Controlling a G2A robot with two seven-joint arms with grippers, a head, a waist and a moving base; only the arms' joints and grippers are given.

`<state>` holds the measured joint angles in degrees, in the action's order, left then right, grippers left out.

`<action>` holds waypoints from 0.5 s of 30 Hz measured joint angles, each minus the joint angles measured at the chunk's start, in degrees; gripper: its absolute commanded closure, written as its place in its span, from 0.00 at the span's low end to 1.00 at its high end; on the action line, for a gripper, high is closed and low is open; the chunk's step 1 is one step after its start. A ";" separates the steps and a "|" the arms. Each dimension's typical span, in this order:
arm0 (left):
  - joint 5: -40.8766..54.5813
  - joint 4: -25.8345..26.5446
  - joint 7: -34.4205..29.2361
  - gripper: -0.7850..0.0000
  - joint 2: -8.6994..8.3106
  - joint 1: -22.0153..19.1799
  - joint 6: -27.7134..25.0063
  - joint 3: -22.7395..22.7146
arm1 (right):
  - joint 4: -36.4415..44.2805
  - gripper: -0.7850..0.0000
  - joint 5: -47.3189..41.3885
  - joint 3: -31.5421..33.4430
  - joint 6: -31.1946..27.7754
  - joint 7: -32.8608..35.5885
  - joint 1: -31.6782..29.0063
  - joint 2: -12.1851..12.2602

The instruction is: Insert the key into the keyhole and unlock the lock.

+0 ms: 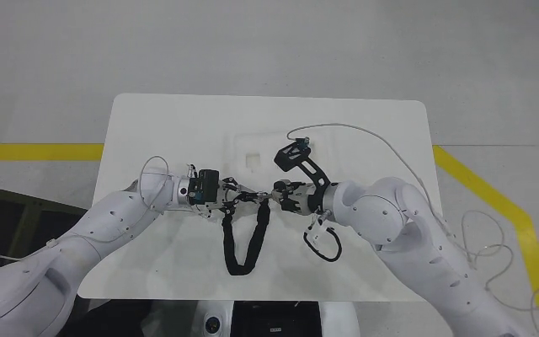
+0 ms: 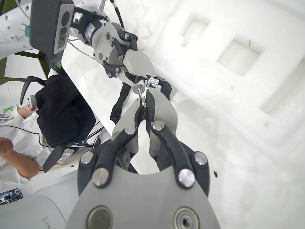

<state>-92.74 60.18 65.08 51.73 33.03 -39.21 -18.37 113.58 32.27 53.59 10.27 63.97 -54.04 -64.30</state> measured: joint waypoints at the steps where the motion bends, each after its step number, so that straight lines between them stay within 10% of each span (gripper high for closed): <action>1: 0.00 0.00 0.00 1.00 0.00 0.00 0.00 0.00 | 0.01 1.00 0.06 -0.06 0.10 0.00 0.04 -0.03; 15: 0.00 0.00 0.00 1.00 0.00 0.00 0.00 0.00 | -1.40 1.00 0.71 -2.32 1.39 -0.59 1.51 -0.86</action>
<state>-92.74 60.18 65.08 51.72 33.03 -39.21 -18.37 112.18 32.97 51.28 11.65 63.39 -52.53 -65.16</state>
